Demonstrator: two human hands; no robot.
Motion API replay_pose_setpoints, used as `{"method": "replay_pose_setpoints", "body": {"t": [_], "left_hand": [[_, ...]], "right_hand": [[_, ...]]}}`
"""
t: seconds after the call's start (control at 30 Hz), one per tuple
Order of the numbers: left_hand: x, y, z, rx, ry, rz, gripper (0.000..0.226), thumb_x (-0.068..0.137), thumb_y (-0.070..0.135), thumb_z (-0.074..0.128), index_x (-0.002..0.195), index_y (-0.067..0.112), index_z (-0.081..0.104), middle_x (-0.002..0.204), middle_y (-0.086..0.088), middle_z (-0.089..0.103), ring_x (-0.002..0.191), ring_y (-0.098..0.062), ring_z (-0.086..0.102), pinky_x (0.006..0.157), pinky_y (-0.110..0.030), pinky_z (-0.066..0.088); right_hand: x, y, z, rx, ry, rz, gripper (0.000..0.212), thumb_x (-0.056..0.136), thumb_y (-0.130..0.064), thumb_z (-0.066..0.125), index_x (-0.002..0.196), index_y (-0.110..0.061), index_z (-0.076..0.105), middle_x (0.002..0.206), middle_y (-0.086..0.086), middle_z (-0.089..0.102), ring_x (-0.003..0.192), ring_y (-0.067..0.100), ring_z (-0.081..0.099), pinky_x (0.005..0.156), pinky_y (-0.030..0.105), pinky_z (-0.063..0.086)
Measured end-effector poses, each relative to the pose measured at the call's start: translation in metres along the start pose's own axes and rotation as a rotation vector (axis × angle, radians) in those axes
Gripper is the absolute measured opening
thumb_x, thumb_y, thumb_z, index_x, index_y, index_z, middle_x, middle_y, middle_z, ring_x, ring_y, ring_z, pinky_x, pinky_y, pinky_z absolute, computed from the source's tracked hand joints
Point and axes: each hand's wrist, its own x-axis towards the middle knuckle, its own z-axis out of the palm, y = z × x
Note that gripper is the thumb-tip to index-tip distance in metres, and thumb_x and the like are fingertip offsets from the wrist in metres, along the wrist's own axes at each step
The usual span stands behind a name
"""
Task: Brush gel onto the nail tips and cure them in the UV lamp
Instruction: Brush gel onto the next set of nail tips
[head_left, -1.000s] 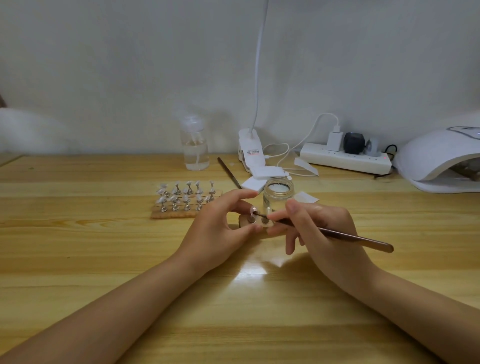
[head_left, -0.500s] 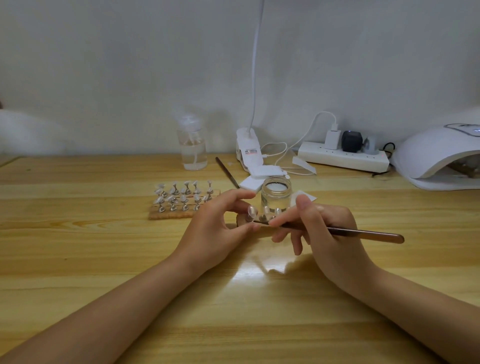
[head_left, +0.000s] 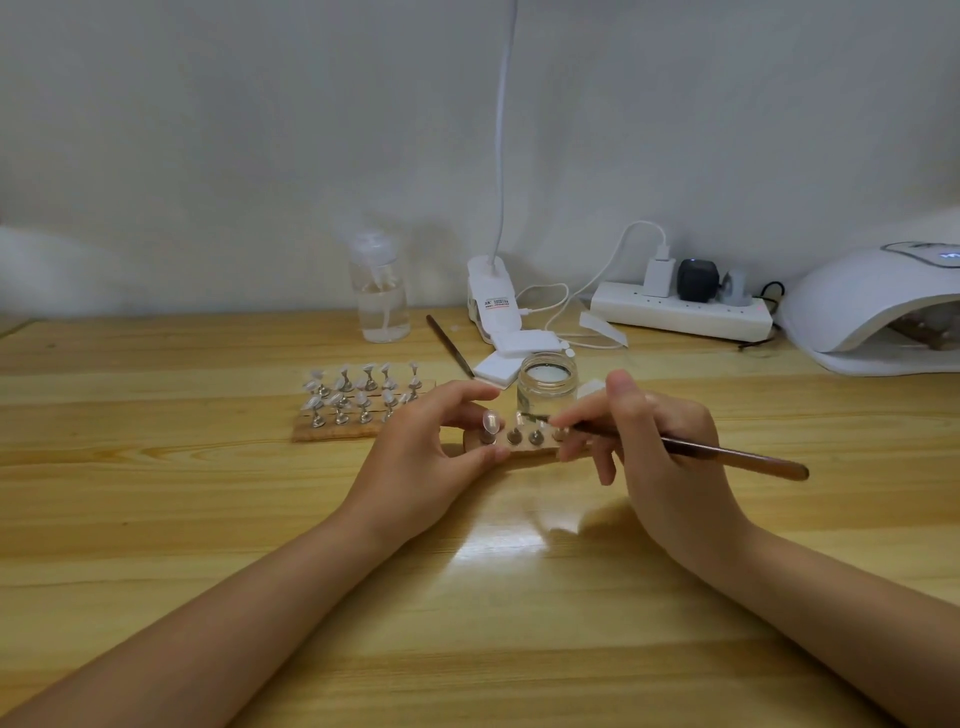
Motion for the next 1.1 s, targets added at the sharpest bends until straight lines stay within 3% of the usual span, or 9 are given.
{"method": "replay_pose_setpoints", "body": {"t": [0.1,0.2,0.3,0.47,0.67,0.83,1.1], "left_hand": [[0.0003,-0.0005,-0.0001,0.006,-0.004,-0.004,0.044,0.071,0.009,0.076,0.102,0.032,0.056,0.088,0.008,0.067,0.089,0.006,0.057,0.068,-0.001,0.039],[0.0002,-0.0013,0.0,0.01,-0.006,-0.015,0.043,0.071,0.011,0.076,0.102,0.034,0.055,0.09,0.007,0.068,0.089,0.003,0.059,0.069,-0.002,0.039],[0.0007,-0.0025,0.0,0.011,-0.013,-0.035,0.042,0.072,0.012,0.076,0.102,0.034,0.055,0.092,0.007,0.067,0.09,0.0,0.06,0.069,-0.001,0.037],[0.0003,-0.0039,-0.0003,-0.006,-0.027,-0.068,0.041,0.072,0.013,0.075,0.102,0.033,0.055,0.092,0.006,0.067,0.088,-0.002,0.061,0.069,-0.002,0.038],[0.0007,-0.0026,0.0002,-0.056,-0.039,-0.099,0.04,0.073,0.008,0.074,0.1,0.031,0.056,0.092,0.004,0.066,0.088,-0.003,0.061,0.074,-0.006,0.044],[0.0005,-0.0025,-0.0002,-0.045,-0.043,-0.091,0.04,0.074,0.007,0.073,0.102,0.029,0.056,0.091,0.003,0.066,0.088,-0.004,0.061,0.073,-0.005,0.043],[0.0007,-0.0019,-0.0002,-0.033,-0.04,-0.084,0.039,0.075,0.006,0.073,0.104,0.026,0.057,0.093,0.002,0.066,0.089,-0.002,0.06,0.069,-0.002,0.04]], "right_hand": [[0.0015,0.0023,0.0009,-0.049,-0.02,0.019,0.041,0.096,-0.034,0.041,0.071,-0.018,0.069,0.056,0.001,0.065,0.045,0.006,0.053,0.056,0.01,0.039],[-0.0003,0.002,0.0002,-0.003,-0.02,0.031,0.042,0.091,-0.039,0.047,0.063,-0.018,0.069,0.05,0.006,0.063,0.041,0.004,0.051,0.05,0.009,0.037],[-0.0001,0.0003,-0.0015,0.028,-0.006,0.019,0.045,0.084,-0.047,0.04,0.062,-0.018,0.068,0.05,0.007,0.063,0.038,0.005,0.047,0.047,0.011,0.036],[0.0042,0.0018,-0.0039,-0.006,0.009,0.03,0.043,0.094,-0.037,0.041,0.067,-0.017,0.068,0.054,0.002,0.063,0.049,0.002,0.057,0.053,0.007,0.039],[0.0021,0.0029,-0.0027,0.034,0.005,0.046,0.048,0.091,-0.032,0.041,0.061,-0.006,0.067,0.045,0.005,0.058,0.039,0.003,0.051,0.051,0.005,0.037],[0.0037,0.003,-0.0029,-0.054,-0.001,0.029,0.043,0.091,-0.037,0.039,0.072,-0.013,0.069,0.056,-0.002,0.063,0.048,-0.002,0.055,0.056,0.007,0.039],[0.004,0.0036,-0.0054,0.044,0.046,0.018,0.049,0.088,-0.029,0.037,0.059,-0.005,0.067,0.042,0.009,0.055,0.035,0.003,0.047,0.049,0.006,0.035]]}}
